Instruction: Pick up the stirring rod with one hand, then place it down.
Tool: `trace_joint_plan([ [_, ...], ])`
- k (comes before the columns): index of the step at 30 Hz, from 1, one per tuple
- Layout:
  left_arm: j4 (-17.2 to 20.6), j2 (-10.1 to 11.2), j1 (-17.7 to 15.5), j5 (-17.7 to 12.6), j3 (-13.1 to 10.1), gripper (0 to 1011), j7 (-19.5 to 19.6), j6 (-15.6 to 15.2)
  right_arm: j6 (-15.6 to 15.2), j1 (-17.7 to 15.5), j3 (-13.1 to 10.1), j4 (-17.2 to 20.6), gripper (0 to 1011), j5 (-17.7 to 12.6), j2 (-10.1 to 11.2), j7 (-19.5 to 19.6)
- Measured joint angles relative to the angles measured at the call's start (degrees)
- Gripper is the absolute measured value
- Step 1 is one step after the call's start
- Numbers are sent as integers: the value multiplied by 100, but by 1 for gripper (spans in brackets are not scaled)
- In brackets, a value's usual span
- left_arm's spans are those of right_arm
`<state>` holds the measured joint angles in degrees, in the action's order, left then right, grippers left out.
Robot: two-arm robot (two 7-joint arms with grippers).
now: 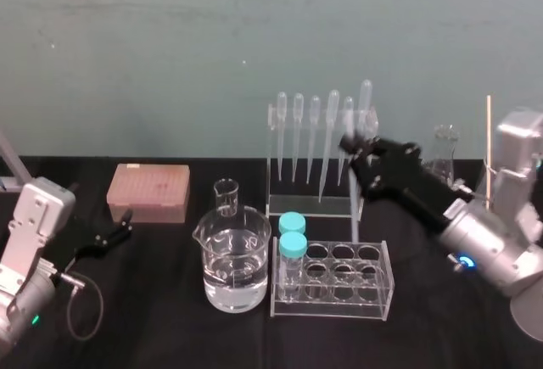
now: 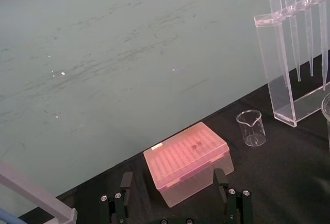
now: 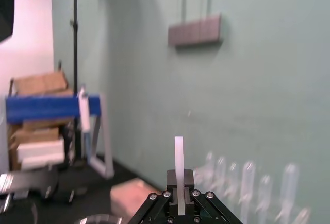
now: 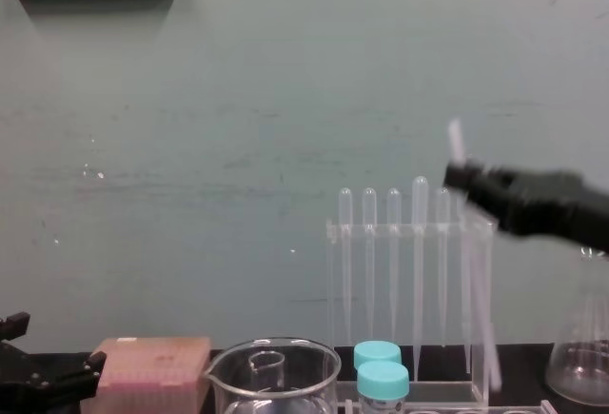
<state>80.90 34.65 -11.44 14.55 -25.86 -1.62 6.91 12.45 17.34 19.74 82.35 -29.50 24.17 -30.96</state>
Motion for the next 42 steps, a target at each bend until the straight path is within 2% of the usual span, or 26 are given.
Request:
trace_joint_plan([
  [6,0,0,0,0,0,1000,0,0,288,-122,-379,398,66,-247,-72,19],
  [10,0,0,0,0,0,1000,0,0,329,-124,-462,537,66,-287,-68,-24],
  [24,0,0,0,0,0,1000,0,0,277,-83,-458,603,66,-290,-41,-141],
  [42,0,0,0,0,0,1000,0,0,196,-71,-412,512,66,-312,-3,-211],
])
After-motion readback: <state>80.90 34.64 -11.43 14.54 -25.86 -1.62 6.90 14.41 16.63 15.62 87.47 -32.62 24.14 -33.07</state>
